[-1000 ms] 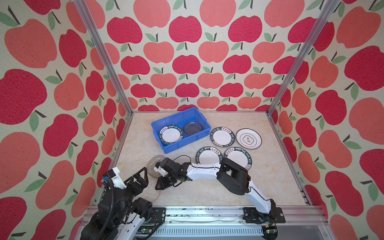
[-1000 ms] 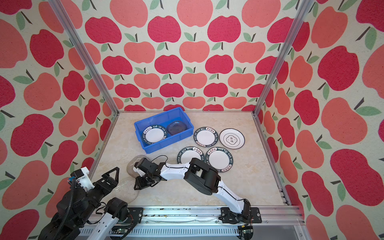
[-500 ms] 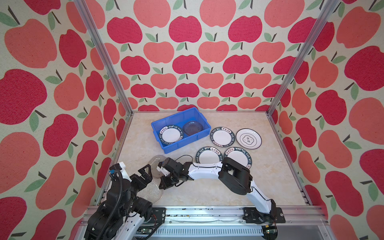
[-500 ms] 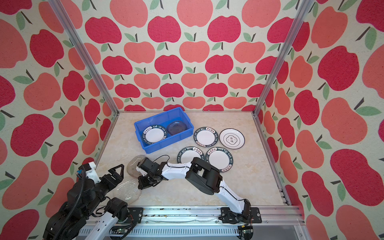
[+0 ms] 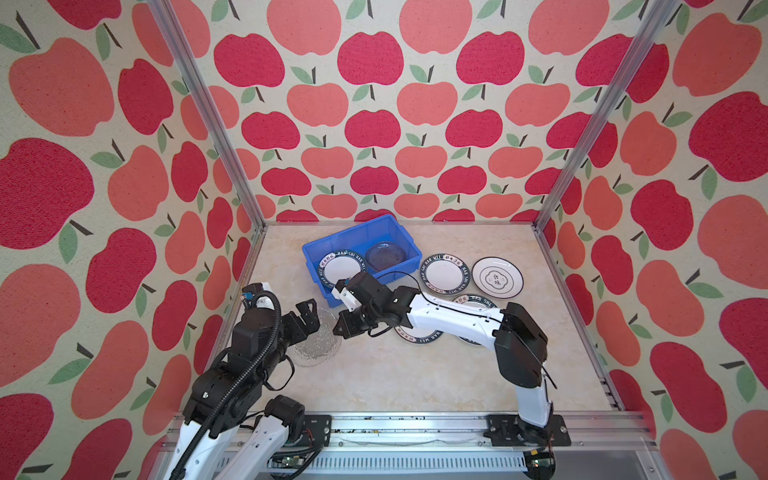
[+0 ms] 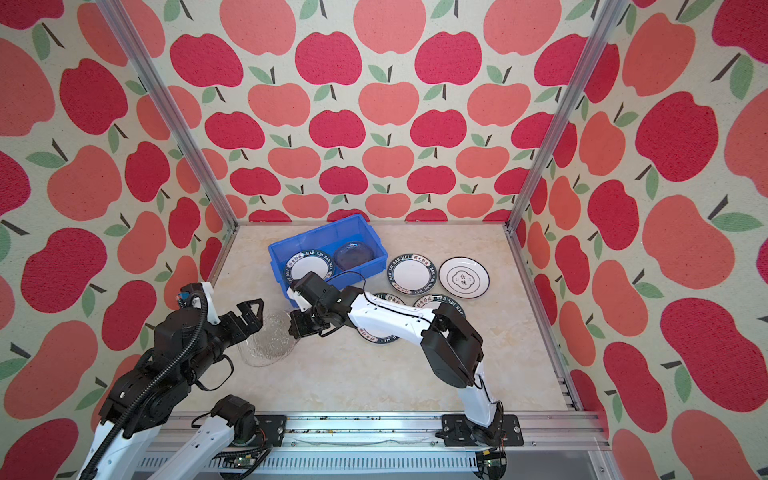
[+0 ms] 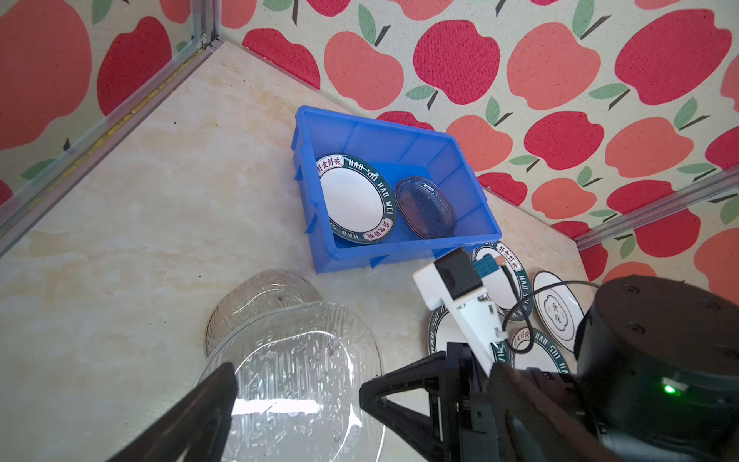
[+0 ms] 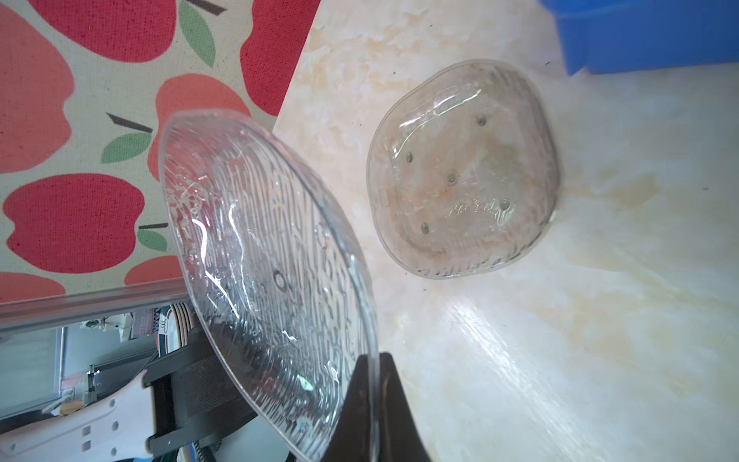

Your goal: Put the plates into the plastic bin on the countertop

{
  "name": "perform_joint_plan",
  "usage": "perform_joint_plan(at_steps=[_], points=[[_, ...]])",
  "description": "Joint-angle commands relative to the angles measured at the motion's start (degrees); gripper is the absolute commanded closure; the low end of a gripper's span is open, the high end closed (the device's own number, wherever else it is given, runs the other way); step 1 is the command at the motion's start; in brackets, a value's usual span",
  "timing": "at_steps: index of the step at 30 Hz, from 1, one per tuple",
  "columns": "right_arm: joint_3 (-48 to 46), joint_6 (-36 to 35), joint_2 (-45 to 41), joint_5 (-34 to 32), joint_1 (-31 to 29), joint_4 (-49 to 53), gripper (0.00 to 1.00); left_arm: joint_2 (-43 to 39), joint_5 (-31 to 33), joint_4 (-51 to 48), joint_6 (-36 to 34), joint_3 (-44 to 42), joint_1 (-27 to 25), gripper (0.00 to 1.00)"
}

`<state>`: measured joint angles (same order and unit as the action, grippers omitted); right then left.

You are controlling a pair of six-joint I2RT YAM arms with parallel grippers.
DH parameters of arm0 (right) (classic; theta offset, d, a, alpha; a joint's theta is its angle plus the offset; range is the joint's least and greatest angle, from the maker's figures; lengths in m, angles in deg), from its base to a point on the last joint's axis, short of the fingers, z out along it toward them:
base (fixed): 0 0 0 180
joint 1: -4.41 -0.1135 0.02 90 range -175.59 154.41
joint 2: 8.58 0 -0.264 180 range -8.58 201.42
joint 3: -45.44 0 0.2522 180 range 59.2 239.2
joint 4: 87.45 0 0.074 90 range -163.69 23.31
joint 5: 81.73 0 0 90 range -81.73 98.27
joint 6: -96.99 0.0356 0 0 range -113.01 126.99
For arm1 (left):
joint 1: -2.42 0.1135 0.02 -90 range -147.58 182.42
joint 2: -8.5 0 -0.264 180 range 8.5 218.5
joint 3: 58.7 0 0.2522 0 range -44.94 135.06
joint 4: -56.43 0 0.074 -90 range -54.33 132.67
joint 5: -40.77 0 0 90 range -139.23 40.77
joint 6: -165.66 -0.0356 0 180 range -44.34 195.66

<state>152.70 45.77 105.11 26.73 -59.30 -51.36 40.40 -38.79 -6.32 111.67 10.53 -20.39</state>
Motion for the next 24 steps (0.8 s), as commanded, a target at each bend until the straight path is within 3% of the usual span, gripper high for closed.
perform_joint_plan(at_steps=[1,7,12,18,24], points=[[1.23,-4.24,-2.58,-2.46,4.55,7.51,1.0,1.7,-2.32,3.3,-3.64,0.78,0.31,0.0],[4.72,-7.1,-2.38,-1.58,10.88,12.76,1.0,6.61,-4.44,8.03,-5.07,-0.74,2.55,0.05],[5.67,-6.36,-2.8,1.58,14.67,12.72,1.0,11.65,-11.39,15.12,-3.25,-3.91,6.88,0.13],[7.12,-6.88,-3.47,4.93,16.57,12.62,1.0,15.7,-18.31,22.3,-1.74,-7.1,9.85,0.28],[6.8,-6.35,-3.47,7.97,16.51,11.14,1.0,17.44,-22.93,26.17,-1.18,-8.43,12.07,0.33]])
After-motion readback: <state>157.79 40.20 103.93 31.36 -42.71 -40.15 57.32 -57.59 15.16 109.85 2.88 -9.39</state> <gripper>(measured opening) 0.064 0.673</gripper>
